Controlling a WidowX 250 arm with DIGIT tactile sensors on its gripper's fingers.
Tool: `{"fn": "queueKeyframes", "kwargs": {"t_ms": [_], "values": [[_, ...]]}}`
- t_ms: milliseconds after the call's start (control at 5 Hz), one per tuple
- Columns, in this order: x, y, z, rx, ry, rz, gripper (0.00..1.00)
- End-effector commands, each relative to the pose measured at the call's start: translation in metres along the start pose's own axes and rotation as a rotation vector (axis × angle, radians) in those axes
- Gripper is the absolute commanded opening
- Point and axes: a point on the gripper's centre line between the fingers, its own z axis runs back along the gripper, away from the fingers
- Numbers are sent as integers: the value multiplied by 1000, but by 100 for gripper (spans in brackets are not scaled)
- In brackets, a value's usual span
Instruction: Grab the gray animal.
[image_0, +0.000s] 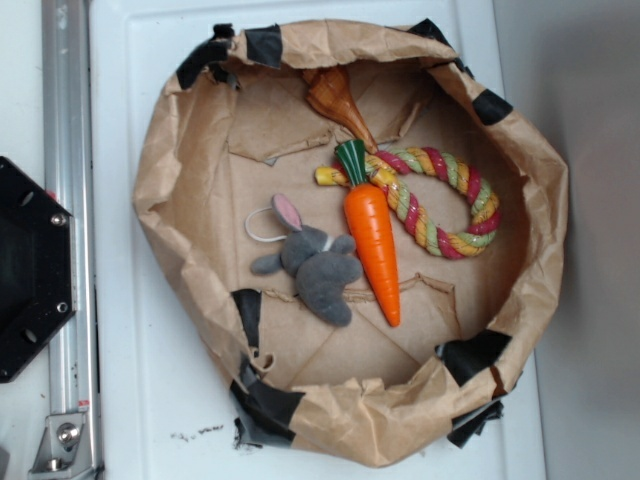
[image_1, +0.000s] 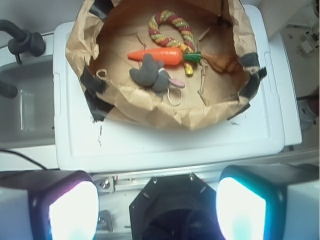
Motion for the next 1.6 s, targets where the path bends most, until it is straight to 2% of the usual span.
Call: {"fn": "queueKeyframes", "kwargs": {"t_ms": [0, 200, 400, 600, 800, 1000, 1200, 1400], "values": [[0, 0, 0, 0, 0, 0, 100], [46, 8, -38, -39, -9, -10, 100], [93, 11, -63, -46, -16, 35, 100], [115, 23, -97, -41, 25, 67, 100], [111, 16, -134, -37, 85, -4, 100], [101, 6, -174, -52, -2, -259, 100], [102, 9, -193, -73, -48, -423, 100], [107, 0, -227, -12, -29, -455, 100]]}}
